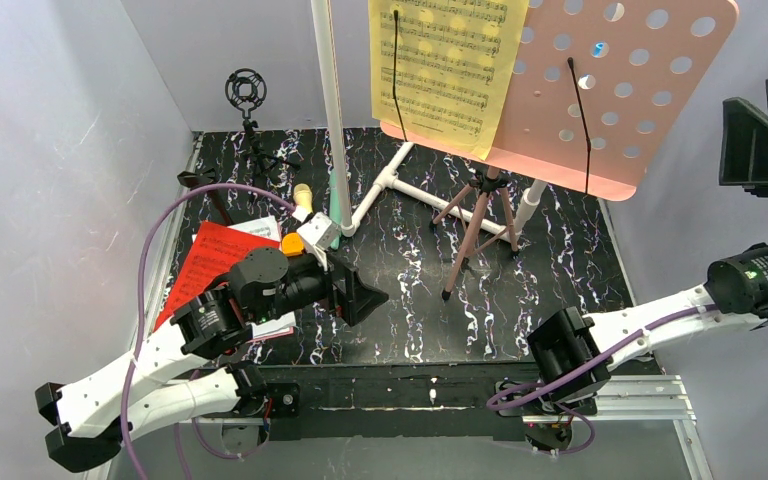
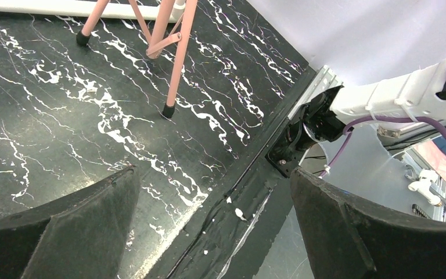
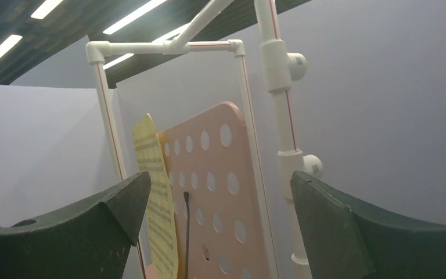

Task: Pack up the instrument practice props
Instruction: Pick up the sheet music from the music stand.

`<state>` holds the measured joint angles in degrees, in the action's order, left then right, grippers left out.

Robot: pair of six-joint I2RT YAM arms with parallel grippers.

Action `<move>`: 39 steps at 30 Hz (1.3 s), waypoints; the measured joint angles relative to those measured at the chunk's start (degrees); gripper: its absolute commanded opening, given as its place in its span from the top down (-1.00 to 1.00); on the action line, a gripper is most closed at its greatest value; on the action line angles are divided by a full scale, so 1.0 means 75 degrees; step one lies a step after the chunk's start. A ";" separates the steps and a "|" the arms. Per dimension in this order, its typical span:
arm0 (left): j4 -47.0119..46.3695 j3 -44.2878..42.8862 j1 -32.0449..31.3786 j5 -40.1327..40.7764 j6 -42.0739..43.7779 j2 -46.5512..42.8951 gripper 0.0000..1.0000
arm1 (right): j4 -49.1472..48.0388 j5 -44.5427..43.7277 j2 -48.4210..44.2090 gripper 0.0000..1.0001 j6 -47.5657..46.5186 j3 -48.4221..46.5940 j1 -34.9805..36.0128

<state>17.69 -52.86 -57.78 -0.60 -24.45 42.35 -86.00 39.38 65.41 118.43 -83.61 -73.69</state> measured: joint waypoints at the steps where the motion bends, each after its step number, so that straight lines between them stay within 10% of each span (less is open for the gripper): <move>1: -0.0017 0.0000 0.0000 -0.0023 0.0000 0.0035 -0.99 | 0.0006 0.0076 -0.0041 -1.00 -0.0061 0.0181 0.0000; 20: -0.0131 -0.0015 0.0000 -0.0210 0.0038 0.0178 -0.99 | 0.2171 0.0880 -0.1472 -1.00 -0.2363 0.2935 0.0411; 39: -0.0131 -0.0017 -0.0006 -0.0210 0.0096 0.0198 -0.99 | 0.8294 0.0973 -0.2894 -1.00 -0.8221 0.5569 0.2550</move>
<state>16.71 -52.99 -57.82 -2.17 -23.73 43.83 -23.79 46.68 43.70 56.77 -41.85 -54.57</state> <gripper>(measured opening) 0.995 1.001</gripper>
